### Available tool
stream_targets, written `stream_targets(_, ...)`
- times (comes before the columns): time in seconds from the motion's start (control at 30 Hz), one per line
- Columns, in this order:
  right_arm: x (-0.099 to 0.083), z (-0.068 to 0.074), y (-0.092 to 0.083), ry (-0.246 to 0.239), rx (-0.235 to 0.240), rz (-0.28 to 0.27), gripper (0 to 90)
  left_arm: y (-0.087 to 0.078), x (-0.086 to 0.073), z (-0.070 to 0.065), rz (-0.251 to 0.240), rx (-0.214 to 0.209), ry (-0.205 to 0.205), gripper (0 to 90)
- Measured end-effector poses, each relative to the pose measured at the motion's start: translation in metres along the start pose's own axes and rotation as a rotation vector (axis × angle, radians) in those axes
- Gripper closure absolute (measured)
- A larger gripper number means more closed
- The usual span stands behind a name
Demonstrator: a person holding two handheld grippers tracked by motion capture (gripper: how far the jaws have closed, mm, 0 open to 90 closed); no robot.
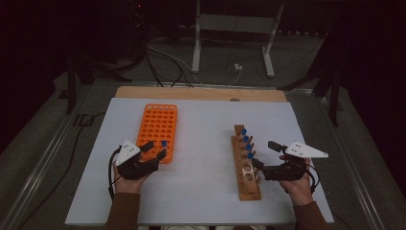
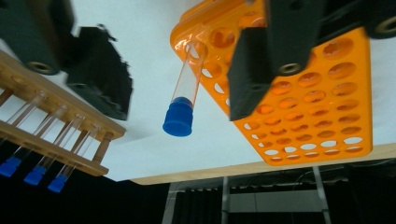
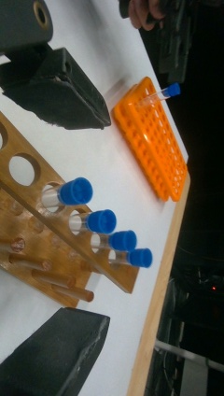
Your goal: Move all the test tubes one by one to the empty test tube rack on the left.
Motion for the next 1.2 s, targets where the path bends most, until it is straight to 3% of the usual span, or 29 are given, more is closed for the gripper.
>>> stream_targets(0.2, -0.004, 0.001, 0.005, -0.001, 0.006, 0.022, 7.9, -0.005, 0.000, 0.004, 0.002, 0.070, 0.010, 24.6)
stream_targets(0.23, -0.006, 0.001, 0.006, -0.002, 0.008, 0.027, 8.2, -0.006, 0.001, 0.005, -0.001, 0.078, 0.009, 17.7)
stream_targets(0.37, -0.009, 0.000, 0.009, 0.002, 0.012, 0.036, 8.3, -0.009, 0.001, 0.006, -0.004, 0.100, 0.008, 14.8)
stream_targets(0.53, -0.013, 0.002, 0.013, -0.009, 0.012, 0.053, 12.2, -0.011, 0.001, 0.005, -0.002, 0.106, -0.001, 2.4)
stream_targets(0.67, -0.016, 0.004, 0.018, -0.020, 0.023, 0.074, 15.1, -0.012, 0.002, 0.004, -0.017, 0.099, -0.005, 0.7)
stream_targets(0.8, -0.019, 0.008, 0.021, -0.042, 0.043, 0.099, 25.3, -0.011, 0.000, 0.006, -0.012, 0.093, -0.014, 0.7)
stream_targets(0.83, -0.020, 0.009, 0.022, -0.049, 0.047, 0.105, 30.3, -0.011, 0.000, 0.006, -0.012, 0.096, -0.019, 0.7)
stream_targets(0.87, -0.021, 0.010, 0.023, -0.065, 0.052, 0.118, 41.7, -0.011, 0.000, 0.007, -0.015, 0.095, -0.022, 0.7)
stream_targets(0.97, -0.022, 0.010, 0.024, -0.078, 0.042, 0.127, 49.7, -0.010, -0.001, 0.008, -0.013, 0.100, -0.026, 0.7)
stream_targets(1.0, -0.023, 0.010, 0.026, -0.085, 0.037, 0.130, 57.7, -0.010, -0.001, 0.008, -0.011, 0.102, -0.029, 0.7)
stream_targets(1.1, -0.024, 0.009, 0.028, -0.098, 0.019, 0.140, 67.2, -0.009, -0.002, 0.008, -0.006, 0.101, -0.024, 0.7)
stream_targets(1.2, -0.024, 0.010, 0.031, -0.114, 0.010, 0.144, 71.2, -0.008, -0.002, 0.007, -0.006, 0.101, -0.023, 0.7)
Point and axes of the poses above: each handheld gripper's, and its own axes: y roughly forward along the jaws, x roughly out of its top, z roughly to its left, the point moved 5 cm from there along y, roughly forward along the jaws, and after that the axes turned 8 degrees about x, right-handed, at the moved point
